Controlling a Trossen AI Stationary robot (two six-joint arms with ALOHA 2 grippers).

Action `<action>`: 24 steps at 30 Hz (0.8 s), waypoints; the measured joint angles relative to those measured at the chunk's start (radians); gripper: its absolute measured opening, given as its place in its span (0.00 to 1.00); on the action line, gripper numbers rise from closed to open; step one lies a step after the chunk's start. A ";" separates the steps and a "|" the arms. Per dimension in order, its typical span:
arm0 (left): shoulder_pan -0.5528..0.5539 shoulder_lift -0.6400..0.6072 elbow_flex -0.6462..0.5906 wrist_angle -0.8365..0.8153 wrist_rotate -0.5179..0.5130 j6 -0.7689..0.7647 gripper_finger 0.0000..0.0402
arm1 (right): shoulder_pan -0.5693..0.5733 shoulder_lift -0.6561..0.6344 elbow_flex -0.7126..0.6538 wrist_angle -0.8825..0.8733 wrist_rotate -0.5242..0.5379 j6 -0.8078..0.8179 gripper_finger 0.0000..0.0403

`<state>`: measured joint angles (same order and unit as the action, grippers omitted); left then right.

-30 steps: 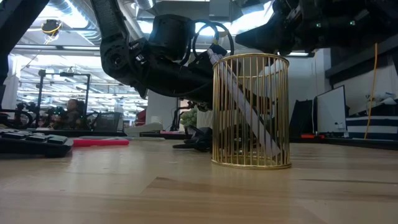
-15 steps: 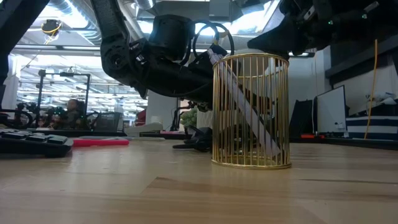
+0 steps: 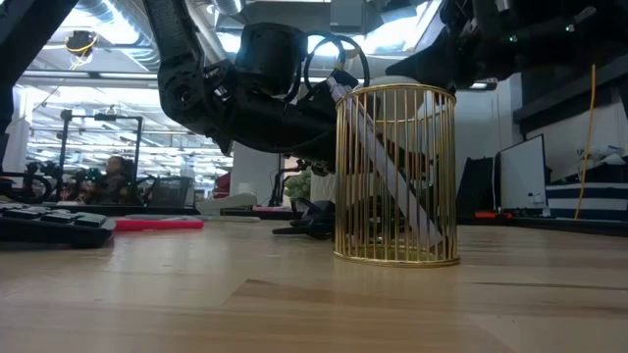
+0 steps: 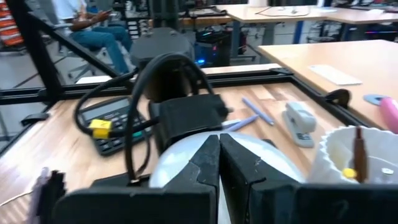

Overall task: Screw lightbulb
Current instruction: Insert the lightbulb into the lamp

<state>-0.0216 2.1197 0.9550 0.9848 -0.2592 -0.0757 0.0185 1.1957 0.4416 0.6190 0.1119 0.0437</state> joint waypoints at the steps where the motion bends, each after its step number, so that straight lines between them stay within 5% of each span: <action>1: 0.000 0.000 0.000 0.000 0.000 0.000 0.39 | 0.000 0.000 0.000 0.001 0.011 0.000 0.03; 24: 0.001 -0.014 0.000 -0.017 0.003 0.005 0.39 | 0.001 -0.005 0.008 -0.105 0.000 0.041 0.03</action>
<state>-0.0201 2.1056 0.9550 0.9675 -0.2557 -0.0710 0.0196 1.1904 0.4496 0.5137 0.1123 0.0849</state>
